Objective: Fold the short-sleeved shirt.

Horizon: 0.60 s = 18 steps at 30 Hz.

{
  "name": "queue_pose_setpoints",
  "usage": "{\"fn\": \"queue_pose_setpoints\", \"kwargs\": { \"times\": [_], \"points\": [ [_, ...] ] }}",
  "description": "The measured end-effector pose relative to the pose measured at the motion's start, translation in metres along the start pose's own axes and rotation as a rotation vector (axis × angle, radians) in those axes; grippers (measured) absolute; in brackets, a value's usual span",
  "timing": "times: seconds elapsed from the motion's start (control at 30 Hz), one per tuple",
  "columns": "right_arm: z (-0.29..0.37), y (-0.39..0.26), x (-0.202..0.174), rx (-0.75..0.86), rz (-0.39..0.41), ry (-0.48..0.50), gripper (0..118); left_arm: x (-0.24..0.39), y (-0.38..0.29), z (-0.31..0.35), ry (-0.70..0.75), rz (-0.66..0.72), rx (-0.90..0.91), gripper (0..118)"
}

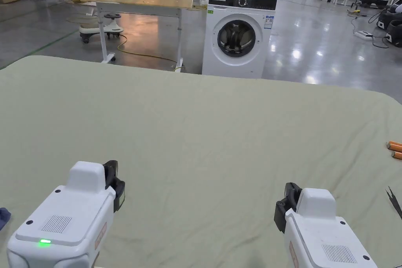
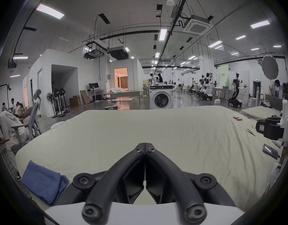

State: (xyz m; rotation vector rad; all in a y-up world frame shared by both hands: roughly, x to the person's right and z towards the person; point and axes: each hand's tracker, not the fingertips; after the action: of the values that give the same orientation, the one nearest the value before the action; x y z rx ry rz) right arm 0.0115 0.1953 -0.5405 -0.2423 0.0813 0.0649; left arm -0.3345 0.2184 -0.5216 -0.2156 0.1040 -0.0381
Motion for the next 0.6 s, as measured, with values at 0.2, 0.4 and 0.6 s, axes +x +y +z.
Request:
{"fn": "queue_pose_setpoints", "kwargs": {
  "times": [0.2, 0.4, 0.6],
  "points": [
    [0.001, 0.002, 0.003, 0.017, -0.01, -0.016, 1, 0.021, 0.005, 0.001, -0.01, -0.043, 0.023, 0],
    [0.004, 0.004, 0.005, 0.027, -0.021, -0.024, 1, 0.024, 0.009, 0.0, -0.002, -0.041, 0.039, 0],
    [0.005, 0.007, 0.003, 0.041, -0.02, -0.023, 1, 0.025, 0.012, 0.004, 0.017, -0.019, 0.057, 0]
  ]
}}
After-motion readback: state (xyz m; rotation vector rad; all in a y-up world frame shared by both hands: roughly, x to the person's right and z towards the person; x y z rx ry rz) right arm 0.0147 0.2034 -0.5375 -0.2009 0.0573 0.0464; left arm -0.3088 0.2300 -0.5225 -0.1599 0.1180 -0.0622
